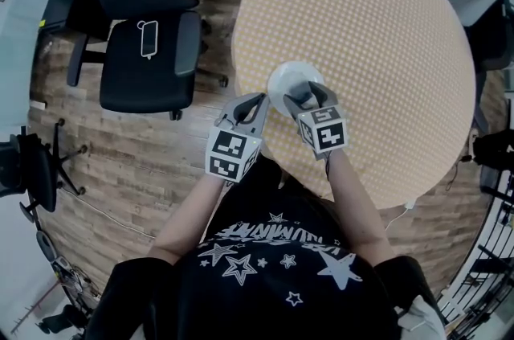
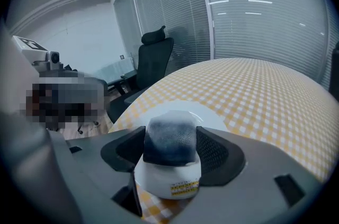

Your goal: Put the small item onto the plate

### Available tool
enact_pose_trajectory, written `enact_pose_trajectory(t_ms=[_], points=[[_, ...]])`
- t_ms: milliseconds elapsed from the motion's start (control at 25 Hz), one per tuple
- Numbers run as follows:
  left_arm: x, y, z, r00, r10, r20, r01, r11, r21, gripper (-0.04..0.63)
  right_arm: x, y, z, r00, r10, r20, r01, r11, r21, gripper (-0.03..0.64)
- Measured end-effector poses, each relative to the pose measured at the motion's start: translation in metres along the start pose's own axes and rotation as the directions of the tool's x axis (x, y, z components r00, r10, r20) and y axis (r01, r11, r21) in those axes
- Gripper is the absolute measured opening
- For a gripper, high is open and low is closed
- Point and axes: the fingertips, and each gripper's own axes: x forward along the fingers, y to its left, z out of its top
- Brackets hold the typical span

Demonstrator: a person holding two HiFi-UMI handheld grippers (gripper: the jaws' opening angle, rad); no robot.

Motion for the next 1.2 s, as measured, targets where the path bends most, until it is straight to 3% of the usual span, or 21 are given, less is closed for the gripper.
enact_pose_trajectory(t_ms=[280, 1200], points=[[0.001, 0.004, -0.003, 1.0, 0.012, -0.002, -0.012, 1.0, -0.001, 0.008, 0.008, -0.001, -0.004, 0.998, -0.03, -0.046, 0.027, 0.997, -0.068, 0.302], [-0.027, 0.004, -0.007, 0.998, 0.058, 0.012, -0.058, 0.998, 0.001, 0.008, 0.008, 0.001, 0.002, 0.998, -0.064, -0.016, 0.063, 0.997, -0.053, 0.304]])
